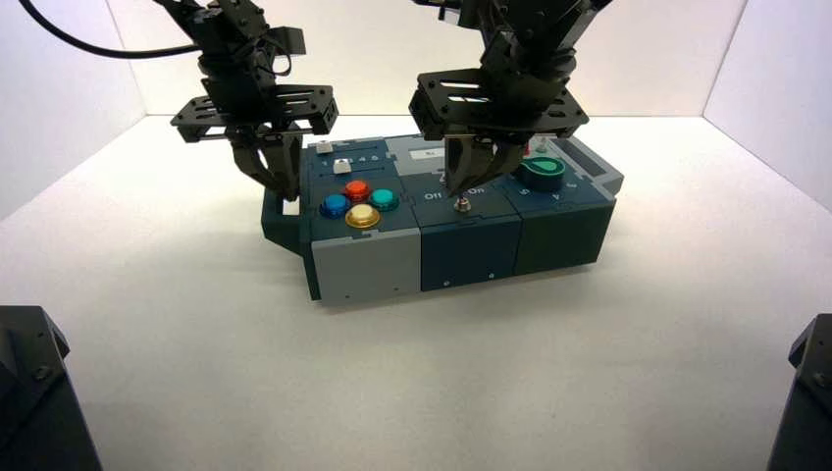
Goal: Flip the bottom switch on with the right gripper.
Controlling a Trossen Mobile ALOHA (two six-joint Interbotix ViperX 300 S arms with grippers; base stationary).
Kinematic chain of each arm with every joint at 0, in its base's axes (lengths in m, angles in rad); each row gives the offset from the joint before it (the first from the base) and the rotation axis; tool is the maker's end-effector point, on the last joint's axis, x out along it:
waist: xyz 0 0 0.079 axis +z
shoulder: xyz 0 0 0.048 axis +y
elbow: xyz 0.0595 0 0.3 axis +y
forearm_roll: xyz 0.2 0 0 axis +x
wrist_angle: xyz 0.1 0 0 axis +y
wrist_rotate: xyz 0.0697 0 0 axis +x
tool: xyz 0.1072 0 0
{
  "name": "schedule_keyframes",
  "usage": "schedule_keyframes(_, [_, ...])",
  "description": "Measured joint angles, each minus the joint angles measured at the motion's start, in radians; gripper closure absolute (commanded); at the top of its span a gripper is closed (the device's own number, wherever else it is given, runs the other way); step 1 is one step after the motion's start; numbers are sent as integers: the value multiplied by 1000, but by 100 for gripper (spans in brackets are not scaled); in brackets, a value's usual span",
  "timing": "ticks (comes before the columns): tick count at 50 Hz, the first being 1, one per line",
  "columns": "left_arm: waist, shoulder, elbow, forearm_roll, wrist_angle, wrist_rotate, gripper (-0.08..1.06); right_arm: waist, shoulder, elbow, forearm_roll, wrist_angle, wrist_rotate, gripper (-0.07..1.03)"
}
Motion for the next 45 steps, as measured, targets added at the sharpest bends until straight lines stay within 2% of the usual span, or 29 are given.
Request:
schedule_keyframes(30, [0, 8, -8, -2, 0, 0, 101, -21, 5, -2, -15, 17, -2, 99])
schedule_keyframes(45, [0, 9, -11, -2, 2, 0, 101, -35, -3, -54, -21, 81, -18, 99])
